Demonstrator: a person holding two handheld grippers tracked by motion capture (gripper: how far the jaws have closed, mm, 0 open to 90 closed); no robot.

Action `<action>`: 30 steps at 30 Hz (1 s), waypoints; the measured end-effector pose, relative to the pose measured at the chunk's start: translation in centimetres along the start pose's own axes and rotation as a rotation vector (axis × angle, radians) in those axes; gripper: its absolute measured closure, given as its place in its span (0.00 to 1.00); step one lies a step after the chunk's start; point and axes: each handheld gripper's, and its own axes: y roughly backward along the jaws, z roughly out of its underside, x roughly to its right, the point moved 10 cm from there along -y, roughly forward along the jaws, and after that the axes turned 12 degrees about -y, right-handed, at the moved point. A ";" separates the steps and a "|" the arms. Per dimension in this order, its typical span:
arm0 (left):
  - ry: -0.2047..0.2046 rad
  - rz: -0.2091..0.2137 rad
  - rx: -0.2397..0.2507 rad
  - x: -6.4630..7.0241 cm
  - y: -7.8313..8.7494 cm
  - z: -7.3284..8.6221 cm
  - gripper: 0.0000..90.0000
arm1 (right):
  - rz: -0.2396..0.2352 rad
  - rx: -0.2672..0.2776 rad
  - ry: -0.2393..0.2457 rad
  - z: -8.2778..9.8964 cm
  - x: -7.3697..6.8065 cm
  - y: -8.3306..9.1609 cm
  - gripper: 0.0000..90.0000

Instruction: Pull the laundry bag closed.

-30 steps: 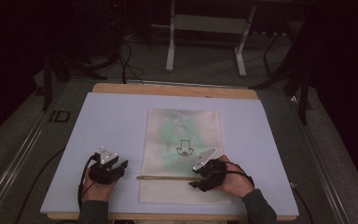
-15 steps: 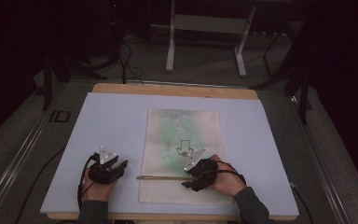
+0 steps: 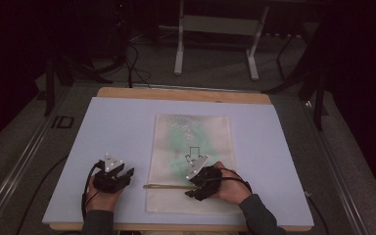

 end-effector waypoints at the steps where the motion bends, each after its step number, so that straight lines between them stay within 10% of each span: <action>1: 0.001 0.000 0.000 0.0 0.0 0.0 0.62 | 0.001 0.000 0.001 -0.1 0.0 0.0 0.55; 30: -0.003 -0.001 -0.002 0.0 0.0 0.0 0.62 | -0.031 -0.011 0.052 -3.0 -1.3 -2.1 0.54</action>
